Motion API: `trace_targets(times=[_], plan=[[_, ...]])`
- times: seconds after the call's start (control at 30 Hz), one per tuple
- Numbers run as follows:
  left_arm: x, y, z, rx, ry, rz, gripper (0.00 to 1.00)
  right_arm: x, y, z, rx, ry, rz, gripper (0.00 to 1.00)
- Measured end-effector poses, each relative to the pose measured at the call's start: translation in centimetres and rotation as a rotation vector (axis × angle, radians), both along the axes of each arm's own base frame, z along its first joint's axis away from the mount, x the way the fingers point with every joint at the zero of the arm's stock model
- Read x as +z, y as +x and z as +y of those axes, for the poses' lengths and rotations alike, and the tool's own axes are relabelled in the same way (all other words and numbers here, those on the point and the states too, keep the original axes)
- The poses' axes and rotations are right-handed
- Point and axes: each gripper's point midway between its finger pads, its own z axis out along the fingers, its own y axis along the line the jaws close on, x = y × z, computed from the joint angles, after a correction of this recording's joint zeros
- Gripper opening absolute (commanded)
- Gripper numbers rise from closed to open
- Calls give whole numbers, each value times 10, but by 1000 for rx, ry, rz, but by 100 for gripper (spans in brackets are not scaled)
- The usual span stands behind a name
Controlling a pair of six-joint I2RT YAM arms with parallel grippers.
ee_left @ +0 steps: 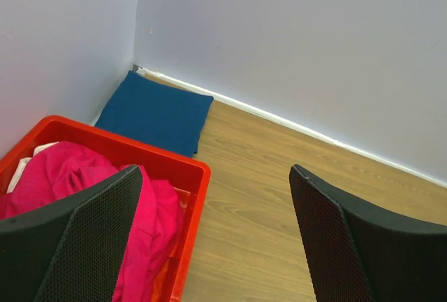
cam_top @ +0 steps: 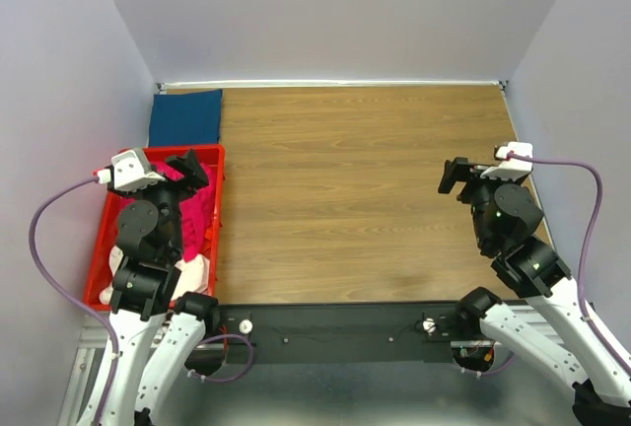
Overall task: Fold and stack the t-shirts
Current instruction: Grab the tshirt from the pile
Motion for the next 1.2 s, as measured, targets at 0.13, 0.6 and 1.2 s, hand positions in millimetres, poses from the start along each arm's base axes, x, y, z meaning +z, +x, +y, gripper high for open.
trace_targets(times=[0.13, 0.6, 1.2], plan=[[-6, 3, -1, 0, 2, 7, 94, -2, 0, 0, 0, 4, -5, 100], [-113, 79, -5, 77, -43, 414, 85, -16, 1, 11, 59, 7, 16, 100], [-264, 95, 89, 378, -83, 895, 48, -16, -7, 10, 79, 43, -31, 100]])
